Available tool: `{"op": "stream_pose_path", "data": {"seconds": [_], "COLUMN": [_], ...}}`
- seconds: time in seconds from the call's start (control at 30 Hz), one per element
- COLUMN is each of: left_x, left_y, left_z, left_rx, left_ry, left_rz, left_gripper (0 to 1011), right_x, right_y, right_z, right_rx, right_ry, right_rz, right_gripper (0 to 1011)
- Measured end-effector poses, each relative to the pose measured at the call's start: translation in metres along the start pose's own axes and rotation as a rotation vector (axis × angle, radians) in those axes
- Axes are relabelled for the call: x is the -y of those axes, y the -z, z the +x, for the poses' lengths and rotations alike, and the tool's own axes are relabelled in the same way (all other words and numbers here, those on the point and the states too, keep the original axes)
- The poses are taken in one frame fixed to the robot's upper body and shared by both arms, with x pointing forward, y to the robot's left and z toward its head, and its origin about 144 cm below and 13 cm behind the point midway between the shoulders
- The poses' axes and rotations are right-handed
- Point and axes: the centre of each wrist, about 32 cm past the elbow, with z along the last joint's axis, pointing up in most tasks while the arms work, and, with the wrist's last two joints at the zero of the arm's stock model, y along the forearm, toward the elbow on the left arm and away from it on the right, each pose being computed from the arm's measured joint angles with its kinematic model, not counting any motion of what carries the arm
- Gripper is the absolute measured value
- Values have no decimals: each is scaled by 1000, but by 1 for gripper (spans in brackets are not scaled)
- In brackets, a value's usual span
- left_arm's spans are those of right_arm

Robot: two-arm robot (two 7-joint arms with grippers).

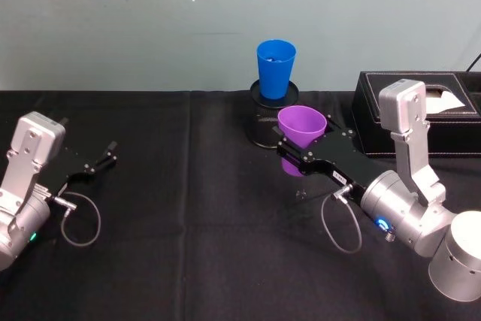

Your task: Pick up one cup with a gripper and tap it against the other cup.

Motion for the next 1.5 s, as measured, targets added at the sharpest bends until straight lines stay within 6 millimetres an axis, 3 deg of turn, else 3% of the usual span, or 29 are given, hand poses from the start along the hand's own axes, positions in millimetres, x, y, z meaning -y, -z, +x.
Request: {"op": "stream_pose_path", "data": {"seconds": [1.03, 1.27, 1.5], "left_x": [0, 0, 0], "left_y": [0, 0, 0], "left_z": [0, 0, 0], "left_rx": [0, 0, 0], "left_ry": [0, 0, 0], "left_rz": [0, 0, 0], "left_gripper": [1000, 1000, 1000], "right_x": [-2, -15, -41], "right_y": [0, -2, -2], "right_z": [-1, 7, 26], "right_rx": [-1, 20, -8], "right_ry": [1, 8, 14], "right_rz": [6, -3, -37], "right_gripper": [735, 734, 734]}}
